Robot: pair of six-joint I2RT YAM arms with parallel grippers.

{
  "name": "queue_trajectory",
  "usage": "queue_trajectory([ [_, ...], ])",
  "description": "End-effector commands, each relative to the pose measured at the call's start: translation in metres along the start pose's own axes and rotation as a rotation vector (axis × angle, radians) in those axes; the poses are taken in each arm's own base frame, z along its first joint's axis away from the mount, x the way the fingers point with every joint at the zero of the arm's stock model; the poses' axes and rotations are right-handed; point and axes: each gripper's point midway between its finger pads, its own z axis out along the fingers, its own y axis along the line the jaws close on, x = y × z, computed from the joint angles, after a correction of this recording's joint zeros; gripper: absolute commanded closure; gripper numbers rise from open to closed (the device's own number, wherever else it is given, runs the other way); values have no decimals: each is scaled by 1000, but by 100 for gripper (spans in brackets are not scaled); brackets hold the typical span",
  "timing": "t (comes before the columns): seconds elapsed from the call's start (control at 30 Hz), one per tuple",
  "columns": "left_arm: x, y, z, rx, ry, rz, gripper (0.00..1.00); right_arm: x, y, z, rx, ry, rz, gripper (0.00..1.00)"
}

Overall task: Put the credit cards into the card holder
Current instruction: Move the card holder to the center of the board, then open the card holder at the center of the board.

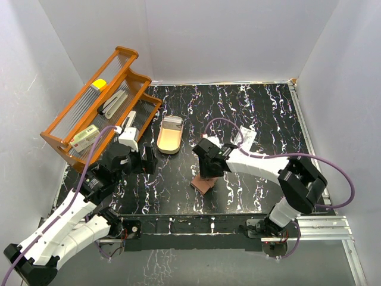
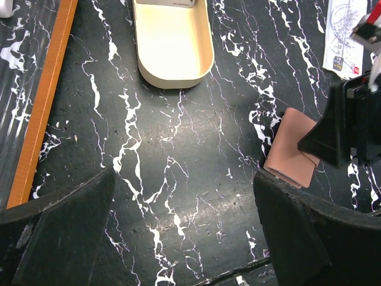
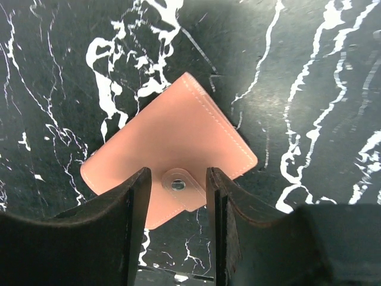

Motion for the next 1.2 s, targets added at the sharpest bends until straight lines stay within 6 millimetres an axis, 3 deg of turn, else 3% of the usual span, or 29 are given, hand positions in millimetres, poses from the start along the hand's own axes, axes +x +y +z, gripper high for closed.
queue_trajectory([
  [0.0,-17,4,-9,-25,-55,-22,2,-27,-5,-29,110,-103,80,60],
  [0.1,-18,4,-8,-24,-59,-22,1,-29,1,-43,66,-130,136,60],
  [0.27,-17,3,-7,-24,-48,-16,1,-21,11,-46,9,-133,231,58],
  [0.73,-19,3,-10,-17,-62,-17,1,6,-2,-3,154,-79,276,57],
  [0.93,-17,4,-9,-21,-58,-17,1,15,-19,8,227,-79,243,64],
  [1.17,-17,5,-8,-28,-57,-18,1,0,-25,2,252,-143,160,83],
])
